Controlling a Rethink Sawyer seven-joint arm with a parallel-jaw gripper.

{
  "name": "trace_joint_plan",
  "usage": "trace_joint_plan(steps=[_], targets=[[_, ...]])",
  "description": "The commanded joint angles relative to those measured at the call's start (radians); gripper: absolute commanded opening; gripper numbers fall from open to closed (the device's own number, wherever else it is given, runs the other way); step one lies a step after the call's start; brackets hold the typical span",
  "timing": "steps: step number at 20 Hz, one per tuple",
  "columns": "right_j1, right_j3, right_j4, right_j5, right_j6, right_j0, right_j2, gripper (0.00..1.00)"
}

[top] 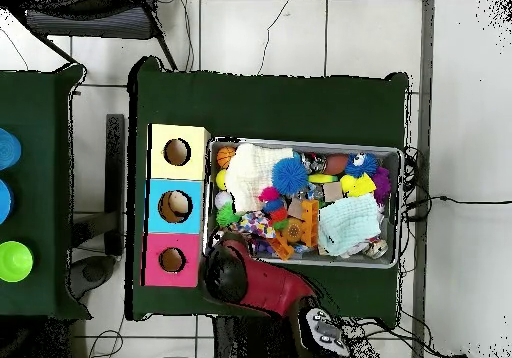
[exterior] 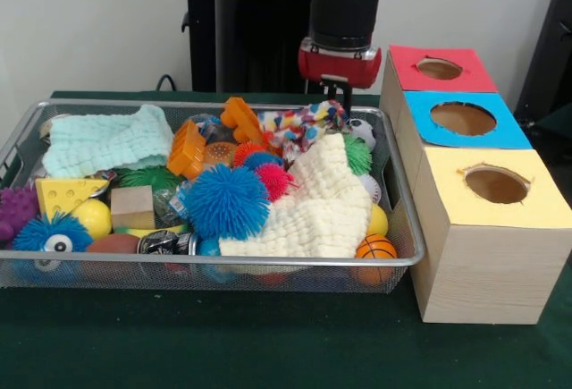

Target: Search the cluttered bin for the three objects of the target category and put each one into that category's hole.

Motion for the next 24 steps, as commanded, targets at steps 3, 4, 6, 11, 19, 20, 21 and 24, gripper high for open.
trace_joint_plan(steps=[3,4,6,11,19,20,21,24], targets=[[-0.115,-0.086,0.058,0.047,0.185,0.056,-0.017,0.00],[-0.117,-0.083,0.058,0.041,0.189,0.056,-0.015,0.00],[-0.119,-0.072,0.048,0.003,0.197,0.048,-0.002,0.00],[-0.132,-0.062,0.056,-0.033,0.216,0.078,-0.023,0.00],[-0.228,-0.059,0.093,-0.017,0.219,0.181,-0.106,0.00],[-0.240,-0.064,0.097,-0.015,0.213,0.199,-0.124,0.00],[-0.251,-0.073,0.099,-0.018,0.204,0.217,-0.142,0.00],[-0.270,-0.101,0.108,-0.007,0.185,0.256,-0.186,0.00]])
